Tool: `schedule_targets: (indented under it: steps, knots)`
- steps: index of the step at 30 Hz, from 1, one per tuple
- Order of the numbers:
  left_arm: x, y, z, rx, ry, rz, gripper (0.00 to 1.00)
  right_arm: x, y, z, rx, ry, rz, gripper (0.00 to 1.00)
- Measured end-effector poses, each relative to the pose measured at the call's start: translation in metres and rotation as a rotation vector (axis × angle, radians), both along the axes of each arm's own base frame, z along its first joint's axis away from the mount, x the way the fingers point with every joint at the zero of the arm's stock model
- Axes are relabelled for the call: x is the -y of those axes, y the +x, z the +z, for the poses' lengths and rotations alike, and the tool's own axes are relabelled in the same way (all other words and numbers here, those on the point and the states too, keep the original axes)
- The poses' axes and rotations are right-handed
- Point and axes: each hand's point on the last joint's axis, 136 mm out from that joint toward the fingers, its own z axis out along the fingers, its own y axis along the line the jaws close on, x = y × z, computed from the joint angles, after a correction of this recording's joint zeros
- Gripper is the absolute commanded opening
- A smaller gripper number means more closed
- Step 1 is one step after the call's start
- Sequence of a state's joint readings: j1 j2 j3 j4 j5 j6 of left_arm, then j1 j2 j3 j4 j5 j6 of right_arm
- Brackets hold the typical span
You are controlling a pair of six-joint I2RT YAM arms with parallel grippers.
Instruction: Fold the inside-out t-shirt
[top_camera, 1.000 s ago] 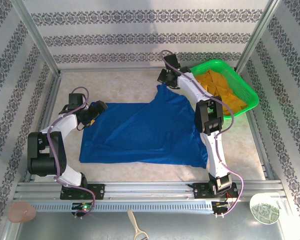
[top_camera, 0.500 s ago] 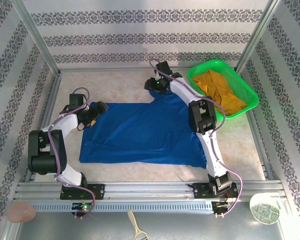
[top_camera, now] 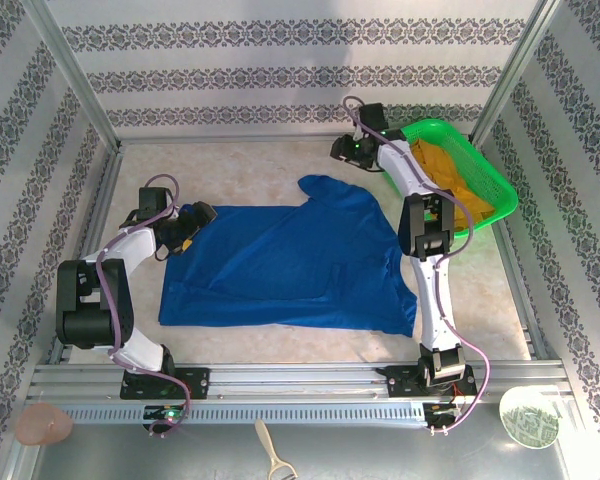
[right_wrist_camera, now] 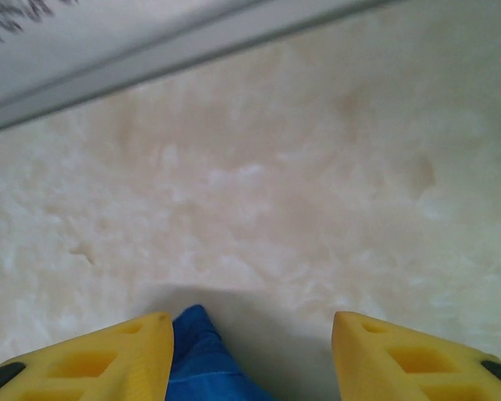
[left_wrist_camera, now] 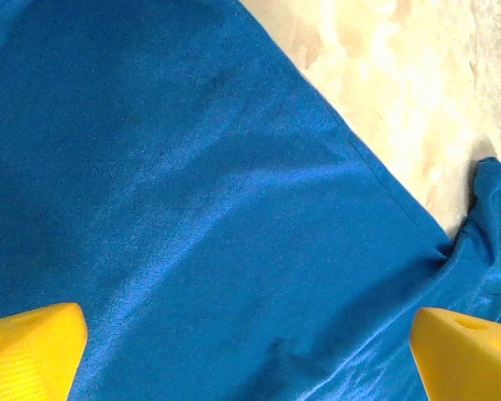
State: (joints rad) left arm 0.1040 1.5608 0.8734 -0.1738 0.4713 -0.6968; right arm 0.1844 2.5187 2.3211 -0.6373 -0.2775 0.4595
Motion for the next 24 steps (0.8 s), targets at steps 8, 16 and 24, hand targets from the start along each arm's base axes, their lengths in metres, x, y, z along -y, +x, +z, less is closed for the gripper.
schedule_targets:
  steps: [8,16,24]
  knots:
    - [0.0,0.0,0.0,-0.002,-0.002,0.003,1.0,-0.017,-0.03,-0.052,-0.128,-0.038,0.055,0.51]
    - [-0.001,0.004,-0.004,-0.014,-0.006,0.008,0.99,-0.007,-0.034,-0.065,-0.148,-0.014,0.033,0.0]
    - [-0.018,0.037,0.023,0.054,0.112,0.005,0.99,0.018,-0.044,-0.045,-0.137,0.093,-0.064,0.0]
